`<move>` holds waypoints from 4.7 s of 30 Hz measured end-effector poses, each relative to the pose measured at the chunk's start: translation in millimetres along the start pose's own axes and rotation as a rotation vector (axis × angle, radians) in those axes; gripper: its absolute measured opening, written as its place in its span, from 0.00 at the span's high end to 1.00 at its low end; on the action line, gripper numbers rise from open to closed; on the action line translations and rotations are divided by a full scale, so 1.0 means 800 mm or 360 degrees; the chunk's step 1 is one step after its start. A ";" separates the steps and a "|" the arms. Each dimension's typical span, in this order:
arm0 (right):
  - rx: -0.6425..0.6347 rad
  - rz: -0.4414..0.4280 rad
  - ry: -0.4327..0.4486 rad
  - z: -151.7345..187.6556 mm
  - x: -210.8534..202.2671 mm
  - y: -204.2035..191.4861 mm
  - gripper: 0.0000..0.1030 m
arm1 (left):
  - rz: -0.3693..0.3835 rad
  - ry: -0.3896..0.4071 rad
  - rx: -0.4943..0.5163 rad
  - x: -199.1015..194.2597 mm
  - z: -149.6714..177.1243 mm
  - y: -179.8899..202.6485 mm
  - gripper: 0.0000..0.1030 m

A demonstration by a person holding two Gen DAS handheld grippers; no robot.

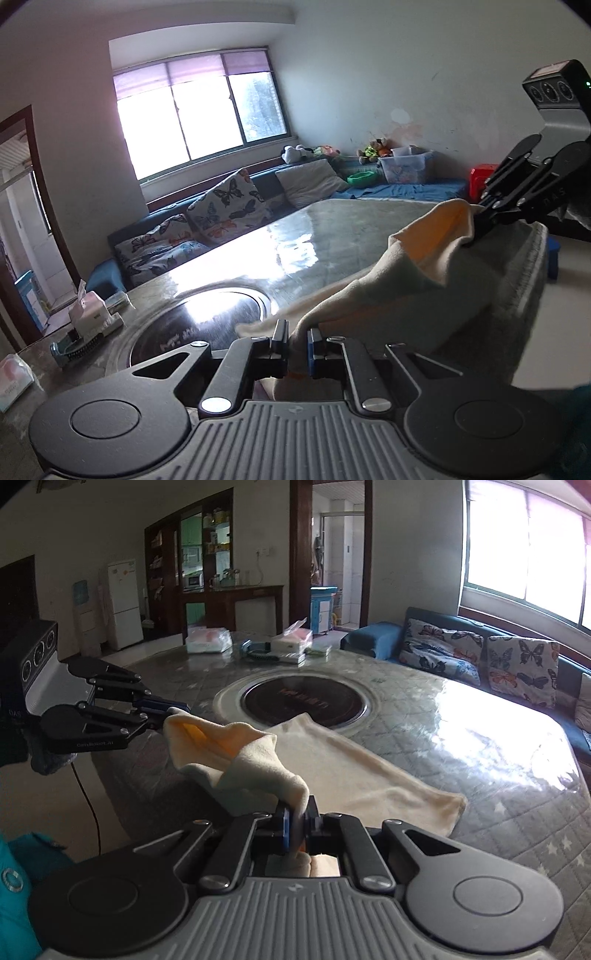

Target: Fold clothes

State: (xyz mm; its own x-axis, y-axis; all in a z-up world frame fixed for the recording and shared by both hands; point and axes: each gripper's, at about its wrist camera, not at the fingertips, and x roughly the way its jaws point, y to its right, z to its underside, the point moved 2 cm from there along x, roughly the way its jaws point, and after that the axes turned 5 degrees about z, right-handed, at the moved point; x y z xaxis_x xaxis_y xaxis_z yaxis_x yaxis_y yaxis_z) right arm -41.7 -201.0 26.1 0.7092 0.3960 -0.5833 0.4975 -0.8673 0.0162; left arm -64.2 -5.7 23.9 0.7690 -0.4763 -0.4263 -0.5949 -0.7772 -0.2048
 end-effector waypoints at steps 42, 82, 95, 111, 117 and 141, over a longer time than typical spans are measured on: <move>0.0465 0.0303 -0.0075 -0.009 0.170 0.087 0.85 | -0.0080 -0.0379 -0.0552 0.226 -0.025 -0.049 0.84; -0.0050 -0.0012 -0.0018 0.038 0.095 -0.020 0.82 | -0.0220 -0.0153 -0.0839 0.070 0.033 -0.062 0.83; -0.0136 -0.0072 0.0031 0.027 0.119 -0.056 0.82 | 0.0021 -0.0148 -0.0566 0.064 0.039 0.002 0.82; 0.0063 0.0132 0.0047 0.050 0.078 -0.004 0.81 | 0.0033 -0.0171 -0.0556 0.068 0.053 0.004 0.82; 0.0218 0.0284 0.0006 0.063 0.067 0.043 0.80 | 0.0046 -0.0180 -0.0592 0.071 0.047 -0.005 0.82; 0.0276 0.0325 -0.0045 0.003 0.140 0.084 0.79 | -0.0181 -0.0251 -0.0794 0.125 0.028 -0.090 0.81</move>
State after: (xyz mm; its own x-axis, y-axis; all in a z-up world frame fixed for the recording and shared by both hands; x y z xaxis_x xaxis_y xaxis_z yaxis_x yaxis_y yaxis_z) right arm 69.7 -215.4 -39.7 0.7706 0.2007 -0.6049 0.2505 -0.9681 -0.0021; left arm 49.8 11.8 -23.6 0.7548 -0.3398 -0.5610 -0.2968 -0.9397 0.1698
